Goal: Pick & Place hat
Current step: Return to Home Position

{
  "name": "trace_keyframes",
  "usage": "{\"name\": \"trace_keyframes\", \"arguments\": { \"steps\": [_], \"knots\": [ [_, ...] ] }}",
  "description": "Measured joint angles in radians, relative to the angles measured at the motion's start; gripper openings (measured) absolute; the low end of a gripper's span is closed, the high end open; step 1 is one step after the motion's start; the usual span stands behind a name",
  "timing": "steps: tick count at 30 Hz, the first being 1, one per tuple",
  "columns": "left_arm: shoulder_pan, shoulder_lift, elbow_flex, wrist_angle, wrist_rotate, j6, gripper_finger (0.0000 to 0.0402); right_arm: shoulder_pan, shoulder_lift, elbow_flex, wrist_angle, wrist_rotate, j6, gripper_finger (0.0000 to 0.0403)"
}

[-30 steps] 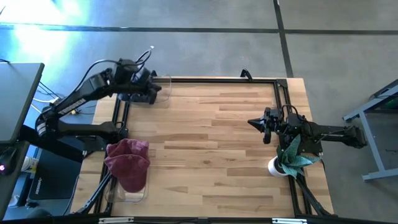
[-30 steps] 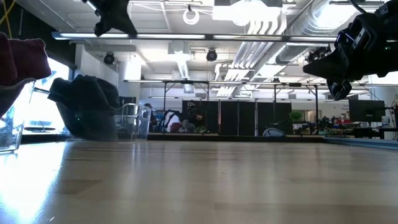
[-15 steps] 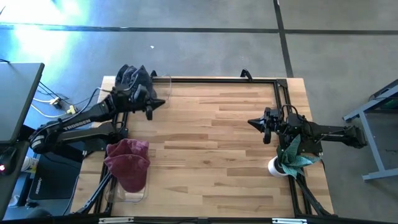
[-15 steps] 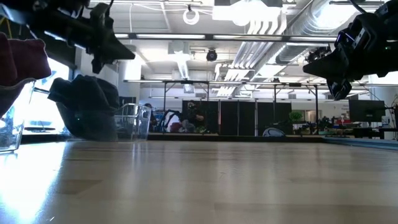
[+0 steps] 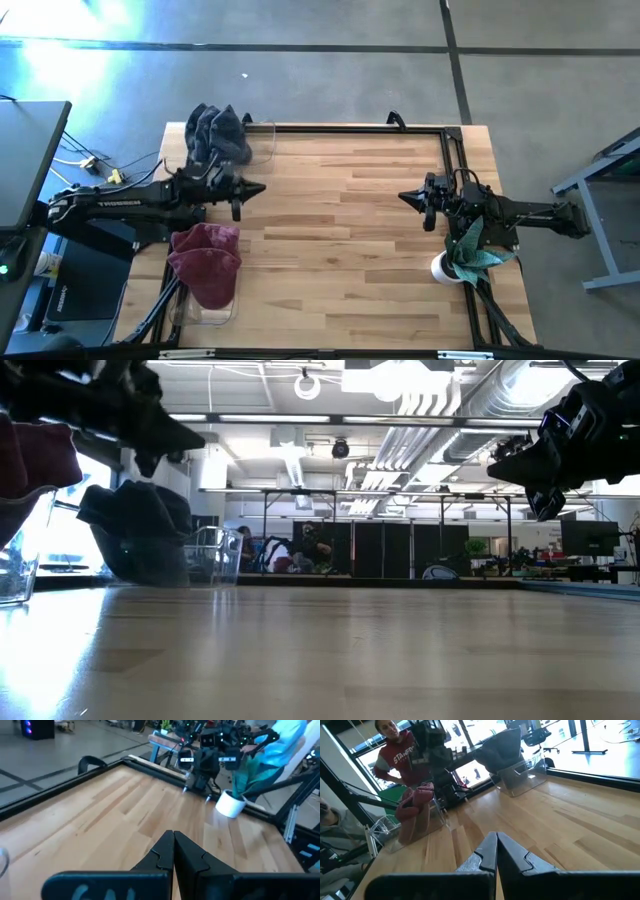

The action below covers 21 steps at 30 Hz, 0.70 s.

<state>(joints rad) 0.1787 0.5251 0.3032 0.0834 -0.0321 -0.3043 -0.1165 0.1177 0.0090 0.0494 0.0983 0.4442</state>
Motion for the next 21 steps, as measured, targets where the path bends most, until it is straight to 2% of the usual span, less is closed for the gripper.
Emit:
{"name": "trace_keyframes", "arguments": {
  "steps": [4,6,12,17,21],
  "knots": [
    [-0.054,-0.147,-0.105,0.003,-0.03,0.007,0.0,0.0,0.0,0.0,0.0,0.0,0.0,0.0001],
    [-0.054,-0.241,-0.149,0.007,0.012,0.012,0.0,0.0,0.0,0.0,0.0,0.0,0.0,0.0001],
    [-0.031,-0.524,-0.219,-0.157,0.073,0.024,0.0,0.0,0.0,0.0,0.0,0.0,0.0,0.0001],
    [-0.029,-0.511,-0.229,-0.177,0.162,0.068,0.0,0.0,0.004,0.0,0.001,0.001,0.0,0.0001],
    [-0.028,-0.519,-0.239,-0.176,0.16,0.089,0.0,0.0,0.013,0.0,-0.001,0.0,0.0,0.0001]
  ]
}}
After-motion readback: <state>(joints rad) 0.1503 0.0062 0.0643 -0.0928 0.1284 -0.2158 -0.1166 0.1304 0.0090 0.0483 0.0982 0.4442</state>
